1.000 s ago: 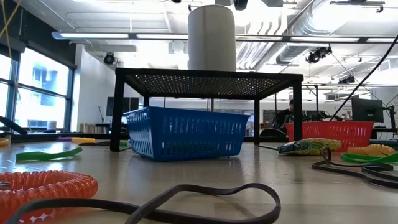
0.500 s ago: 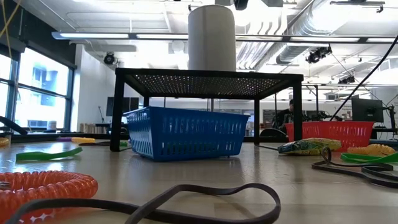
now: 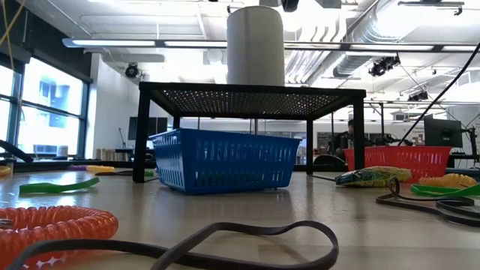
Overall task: Pick & Place Office Desk Supplies
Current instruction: Put the yellow crayon box into the green bin
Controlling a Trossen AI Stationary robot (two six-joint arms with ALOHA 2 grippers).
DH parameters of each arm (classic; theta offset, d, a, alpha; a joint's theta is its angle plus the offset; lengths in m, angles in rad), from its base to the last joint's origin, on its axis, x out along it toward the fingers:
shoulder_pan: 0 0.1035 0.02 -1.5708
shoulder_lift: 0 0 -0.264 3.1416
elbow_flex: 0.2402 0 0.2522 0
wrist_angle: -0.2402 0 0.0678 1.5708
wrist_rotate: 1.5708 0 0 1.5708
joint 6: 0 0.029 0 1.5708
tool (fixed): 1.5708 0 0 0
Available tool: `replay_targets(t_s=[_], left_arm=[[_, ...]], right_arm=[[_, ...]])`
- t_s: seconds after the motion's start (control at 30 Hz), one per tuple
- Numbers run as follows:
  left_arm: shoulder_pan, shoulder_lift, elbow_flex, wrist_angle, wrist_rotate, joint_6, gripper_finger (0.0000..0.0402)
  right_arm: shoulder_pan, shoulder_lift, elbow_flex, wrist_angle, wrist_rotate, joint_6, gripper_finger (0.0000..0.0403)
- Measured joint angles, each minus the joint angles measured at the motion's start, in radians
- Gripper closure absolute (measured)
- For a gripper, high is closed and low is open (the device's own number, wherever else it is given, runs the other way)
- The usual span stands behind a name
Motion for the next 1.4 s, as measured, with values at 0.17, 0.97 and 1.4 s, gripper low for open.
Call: replay_targets(t_s=[0.17, 0.97, 1.4], left_arm=[[-0.011, 0.0, 0.0, 0.0, -0.007, 0.0, 0.0203], [-0.011, 0.0, 0.0, 0.0, -0.054, 0.003, 0.0161], [-0.008, 0.0, 0.0, 0.0, -0.051, 0.0, 0.016]], right_arm=[[0.001, 0.0, 0.0, -0.002, -0.021, 0.001, 0.0315], [0.374, -0.341, -0.001, -0.9, -0.05, 0.613, 0.0313], [0.708, -0.176, -0.021, -1.212, -0.035, 1.241, 0.0306]])
